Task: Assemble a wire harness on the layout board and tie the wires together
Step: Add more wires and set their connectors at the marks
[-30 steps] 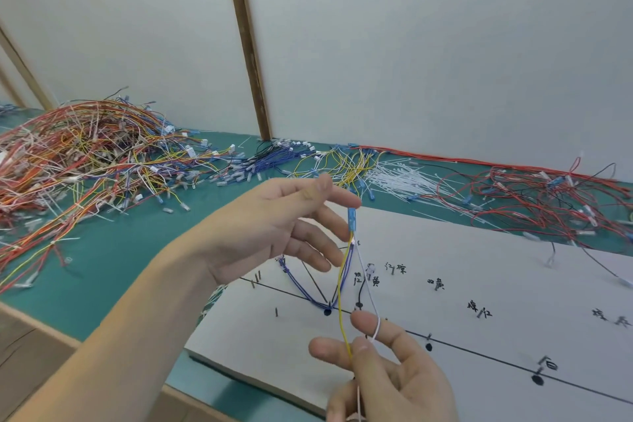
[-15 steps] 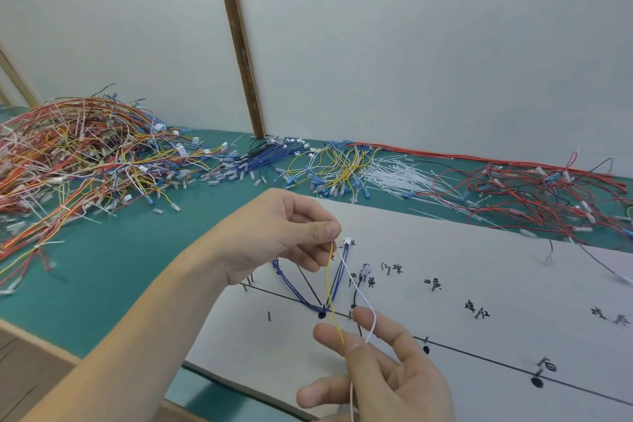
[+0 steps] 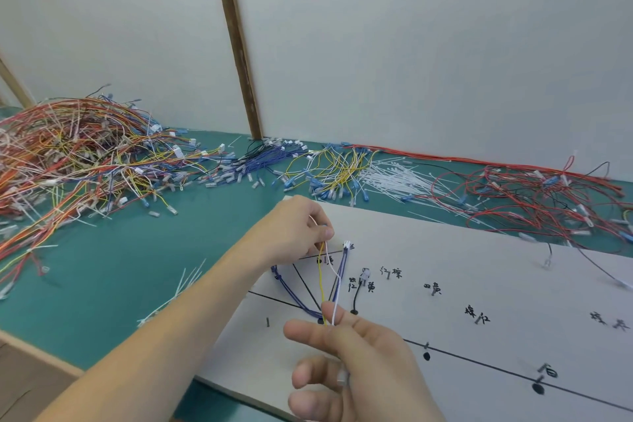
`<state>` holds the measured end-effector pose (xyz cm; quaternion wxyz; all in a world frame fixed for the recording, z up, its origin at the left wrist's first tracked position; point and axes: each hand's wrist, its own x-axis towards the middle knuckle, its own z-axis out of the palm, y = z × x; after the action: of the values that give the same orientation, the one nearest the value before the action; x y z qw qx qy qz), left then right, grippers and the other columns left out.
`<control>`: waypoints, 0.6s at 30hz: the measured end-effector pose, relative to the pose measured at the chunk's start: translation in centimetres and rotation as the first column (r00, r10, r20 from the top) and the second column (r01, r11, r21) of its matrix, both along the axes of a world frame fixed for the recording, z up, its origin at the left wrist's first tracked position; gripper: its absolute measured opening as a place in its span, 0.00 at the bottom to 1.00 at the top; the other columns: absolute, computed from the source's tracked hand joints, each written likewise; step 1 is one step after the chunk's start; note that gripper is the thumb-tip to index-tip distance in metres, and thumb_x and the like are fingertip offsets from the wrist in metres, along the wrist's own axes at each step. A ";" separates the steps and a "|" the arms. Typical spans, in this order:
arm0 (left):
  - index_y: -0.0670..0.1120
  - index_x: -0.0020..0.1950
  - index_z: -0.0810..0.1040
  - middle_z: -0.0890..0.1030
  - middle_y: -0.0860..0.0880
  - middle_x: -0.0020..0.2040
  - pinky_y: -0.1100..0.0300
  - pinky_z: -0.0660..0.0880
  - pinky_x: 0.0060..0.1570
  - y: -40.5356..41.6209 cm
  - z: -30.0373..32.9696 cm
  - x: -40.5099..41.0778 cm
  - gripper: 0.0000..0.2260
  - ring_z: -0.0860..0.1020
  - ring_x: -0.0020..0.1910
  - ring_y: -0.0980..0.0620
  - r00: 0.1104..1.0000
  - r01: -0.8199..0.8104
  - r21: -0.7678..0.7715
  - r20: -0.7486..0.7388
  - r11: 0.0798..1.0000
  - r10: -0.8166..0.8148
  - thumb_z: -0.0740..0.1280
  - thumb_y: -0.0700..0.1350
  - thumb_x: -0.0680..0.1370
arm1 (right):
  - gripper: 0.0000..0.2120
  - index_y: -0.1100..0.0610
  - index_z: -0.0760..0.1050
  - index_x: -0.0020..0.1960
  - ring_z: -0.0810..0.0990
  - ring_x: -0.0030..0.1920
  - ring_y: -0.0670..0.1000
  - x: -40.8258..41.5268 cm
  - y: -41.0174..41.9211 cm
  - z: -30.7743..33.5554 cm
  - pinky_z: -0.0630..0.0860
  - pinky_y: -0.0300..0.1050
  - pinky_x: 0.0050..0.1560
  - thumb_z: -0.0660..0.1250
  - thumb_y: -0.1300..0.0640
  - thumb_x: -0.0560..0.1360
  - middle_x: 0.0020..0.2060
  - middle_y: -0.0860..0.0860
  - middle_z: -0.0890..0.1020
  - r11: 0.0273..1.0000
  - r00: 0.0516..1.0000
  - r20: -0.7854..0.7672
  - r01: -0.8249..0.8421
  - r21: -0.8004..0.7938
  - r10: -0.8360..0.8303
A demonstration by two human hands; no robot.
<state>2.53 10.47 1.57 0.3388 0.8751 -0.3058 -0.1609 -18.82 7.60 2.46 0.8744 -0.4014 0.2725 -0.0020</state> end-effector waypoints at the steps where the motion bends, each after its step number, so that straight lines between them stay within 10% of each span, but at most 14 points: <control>1: 0.49 0.46 0.82 0.84 0.53 0.33 0.70 0.69 0.24 -0.1 -0.1 0.1 0.04 0.77 0.25 0.62 1.000 -0.002 0.016 0.029 1.000 0.002 0.71 0.45 0.81 | 0.10 0.62 0.73 0.61 0.78 0.22 0.58 0.1 -0.1 -0.2 0.76 0.45 0.20 0.62 0.70 0.81 0.42 0.61 0.88 1.000 1.000 0.004 0.010 0.015 -0.010; 18: 0.53 0.45 0.88 0.86 0.60 0.37 0.66 0.77 0.41 1.2 -1.0 -0.3 0.03 0.81 0.38 0.61 0.988 0.092 0.011 0.124 0.996 -0.093 0.77 0.44 0.76 | 0.12 0.66 0.76 0.58 0.75 0.22 0.56 -2.3 0.9 -1.1 0.70 0.40 0.23 0.56 0.72 0.82 0.39 0.69 0.85 0.996 0.995 0.057 -0.088 0.012 0.087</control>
<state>2.25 11.67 0.58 0.3091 0.8691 -0.3662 -0.1223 -21.08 8.47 1.32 0.8838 -0.4065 0.2299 0.0268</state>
